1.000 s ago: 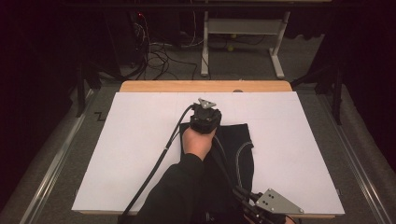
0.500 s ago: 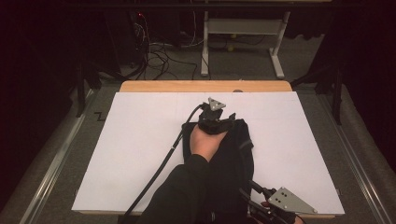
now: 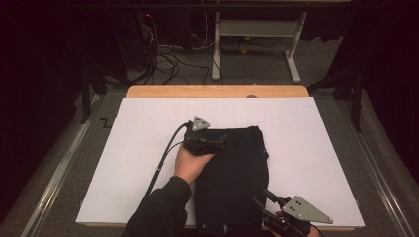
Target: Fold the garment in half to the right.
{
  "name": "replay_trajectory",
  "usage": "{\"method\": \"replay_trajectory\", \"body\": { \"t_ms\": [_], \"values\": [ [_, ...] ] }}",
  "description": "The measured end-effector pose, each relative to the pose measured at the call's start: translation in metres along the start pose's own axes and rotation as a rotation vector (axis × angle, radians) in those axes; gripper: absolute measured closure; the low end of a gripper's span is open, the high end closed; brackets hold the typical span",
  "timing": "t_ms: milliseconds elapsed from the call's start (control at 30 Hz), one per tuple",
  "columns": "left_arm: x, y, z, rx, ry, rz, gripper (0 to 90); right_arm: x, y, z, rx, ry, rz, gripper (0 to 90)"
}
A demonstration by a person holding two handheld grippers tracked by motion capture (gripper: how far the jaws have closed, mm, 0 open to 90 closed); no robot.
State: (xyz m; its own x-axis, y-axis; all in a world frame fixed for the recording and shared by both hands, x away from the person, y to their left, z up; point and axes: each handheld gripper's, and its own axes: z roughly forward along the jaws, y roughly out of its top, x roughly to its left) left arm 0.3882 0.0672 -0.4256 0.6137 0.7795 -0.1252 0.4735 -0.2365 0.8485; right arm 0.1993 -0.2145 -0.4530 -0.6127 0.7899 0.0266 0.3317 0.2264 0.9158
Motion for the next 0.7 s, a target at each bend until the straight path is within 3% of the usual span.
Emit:
{"method": "replay_trajectory", "body": {
  "t_ms": [333,500,700],
  "values": [
    [0.035,-0.050,-0.046,-0.003,-0.004,-0.037,9.1,-0.005,0.000,0.004,0.011,-0.025,0.015,56.5],
    [0.050,-0.075,-0.073,-0.004,0.009,-0.028,7.3,-0.010,0.000,0.003,0.006,-0.043,0.023,56.5],
    [0.067,-0.109,-0.105,-0.005,0.039,-0.067,2.2,-0.015,0.000,0.005,0.014,-0.078,0.021,56.4]
  ]
}}
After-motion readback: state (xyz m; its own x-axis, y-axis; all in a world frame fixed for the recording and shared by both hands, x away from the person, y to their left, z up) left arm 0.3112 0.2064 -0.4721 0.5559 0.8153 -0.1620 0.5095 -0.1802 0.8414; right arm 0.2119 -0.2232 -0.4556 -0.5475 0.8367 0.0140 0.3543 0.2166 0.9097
